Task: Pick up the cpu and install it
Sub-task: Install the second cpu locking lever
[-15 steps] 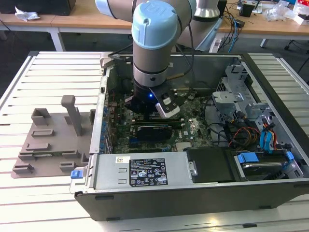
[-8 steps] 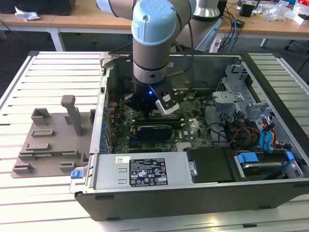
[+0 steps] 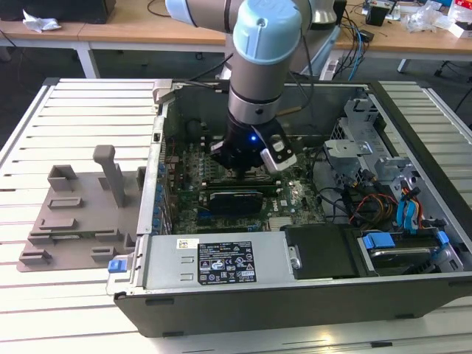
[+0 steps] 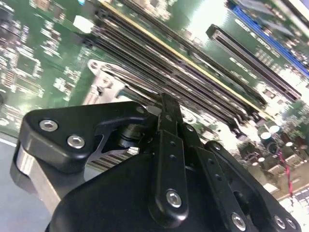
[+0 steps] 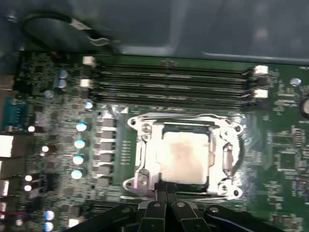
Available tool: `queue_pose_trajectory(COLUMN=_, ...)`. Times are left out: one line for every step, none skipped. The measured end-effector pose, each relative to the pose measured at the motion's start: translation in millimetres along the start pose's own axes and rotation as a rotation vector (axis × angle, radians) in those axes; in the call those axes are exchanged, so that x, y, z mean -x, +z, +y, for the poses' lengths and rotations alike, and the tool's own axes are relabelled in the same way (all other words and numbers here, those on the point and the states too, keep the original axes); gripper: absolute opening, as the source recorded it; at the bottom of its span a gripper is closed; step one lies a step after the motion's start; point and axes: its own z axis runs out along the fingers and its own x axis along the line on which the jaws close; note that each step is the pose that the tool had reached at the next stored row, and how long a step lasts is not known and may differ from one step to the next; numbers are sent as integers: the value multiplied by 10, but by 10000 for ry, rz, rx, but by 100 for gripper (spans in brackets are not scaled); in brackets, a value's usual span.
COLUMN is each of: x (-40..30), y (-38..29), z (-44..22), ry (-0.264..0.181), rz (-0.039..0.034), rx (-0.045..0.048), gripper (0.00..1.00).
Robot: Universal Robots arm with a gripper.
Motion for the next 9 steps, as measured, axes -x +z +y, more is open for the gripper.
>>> queue_pose_trajectory(x=66, y=0, z=13, ry=7, rz=41, rx=-69, gripper=11)
queue_pose_trajectory(x=90, y=-1, z=17, ry=9, rz=56, rx=-103, gripper=11)
queue_pose_trajectory(x=115, y=-1, z=23, ry=11, rz=72, rx=-140, gripper=11)
queue_pose_trajectory(x=142, y=-1, z=31, ry=15, rz=88, rx=-180, gripper=11)
queue_pose_trajectory(x=167, y=0, z=40, ry=17, rz=101, rx=-214, gripper=11)
queue_pose_trajectory(x=192, y=1, z=56, ry=20, rz=114, rx=-276, gripper=11)
queue_pose_trajectory(x=219, y=3, z=83, ry=24, rz=125, rx=-368, gripper=11)
queue_pose_trajectory(x=256, y=4, z=111, ry=29, rz=140, rx=-453, gripper=11)
queue_pose_trajectory(x=282, y=6, z=133, ry=31, rz=150, rx=-514, gripper=11)
